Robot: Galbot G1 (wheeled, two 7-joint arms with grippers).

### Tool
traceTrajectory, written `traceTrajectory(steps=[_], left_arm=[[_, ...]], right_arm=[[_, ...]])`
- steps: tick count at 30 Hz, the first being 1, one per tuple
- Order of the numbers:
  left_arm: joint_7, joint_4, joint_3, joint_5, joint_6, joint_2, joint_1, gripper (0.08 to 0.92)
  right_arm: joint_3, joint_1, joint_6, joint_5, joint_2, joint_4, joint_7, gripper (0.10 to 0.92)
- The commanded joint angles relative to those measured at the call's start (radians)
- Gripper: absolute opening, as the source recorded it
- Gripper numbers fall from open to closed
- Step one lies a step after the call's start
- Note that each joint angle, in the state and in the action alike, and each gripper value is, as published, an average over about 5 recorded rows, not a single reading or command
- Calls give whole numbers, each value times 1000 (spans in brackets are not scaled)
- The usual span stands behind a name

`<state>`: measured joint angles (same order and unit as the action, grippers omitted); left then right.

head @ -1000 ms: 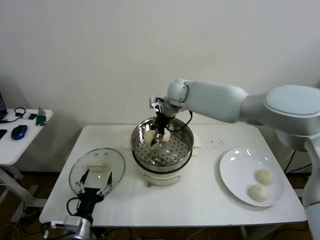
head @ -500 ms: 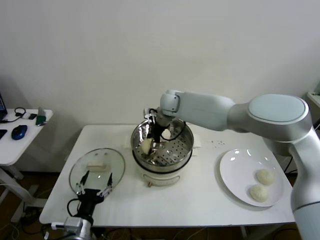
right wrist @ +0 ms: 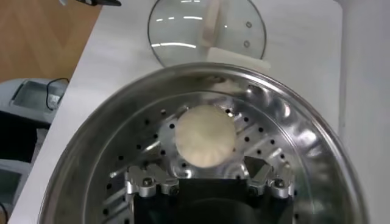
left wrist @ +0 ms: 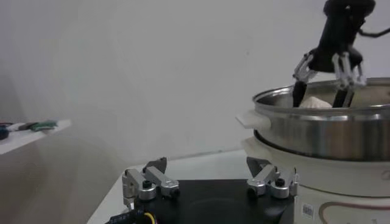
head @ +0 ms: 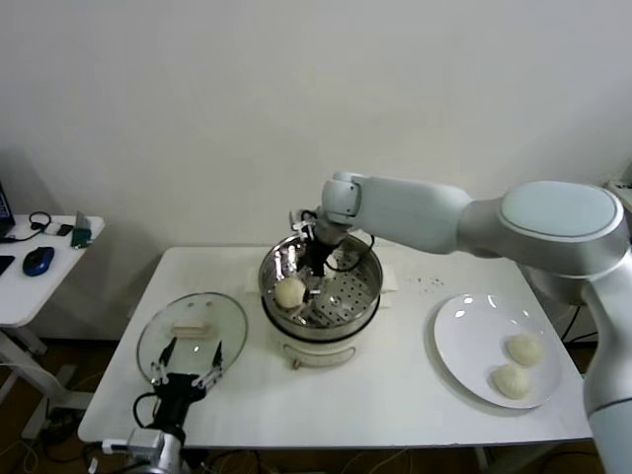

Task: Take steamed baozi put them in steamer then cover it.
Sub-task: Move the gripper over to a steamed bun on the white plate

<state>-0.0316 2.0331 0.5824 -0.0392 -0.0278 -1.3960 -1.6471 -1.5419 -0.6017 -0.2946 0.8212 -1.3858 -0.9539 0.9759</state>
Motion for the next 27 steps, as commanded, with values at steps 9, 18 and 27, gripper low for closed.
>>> traceTrajectory(steps=[9,18,27], left_arm=[[-7,-1,1,-2,1,5,-2,823],[-57,3,9,-42,-23,13,22,823],[-66,23,13,-29,-45,0,11,823]], right_arm=[[-101,-323,97,-192,581,-409,118,823],[-136,-242,125,-450,925,-553,130,823],[262,285,151,-703,1109,-501,148,823]])
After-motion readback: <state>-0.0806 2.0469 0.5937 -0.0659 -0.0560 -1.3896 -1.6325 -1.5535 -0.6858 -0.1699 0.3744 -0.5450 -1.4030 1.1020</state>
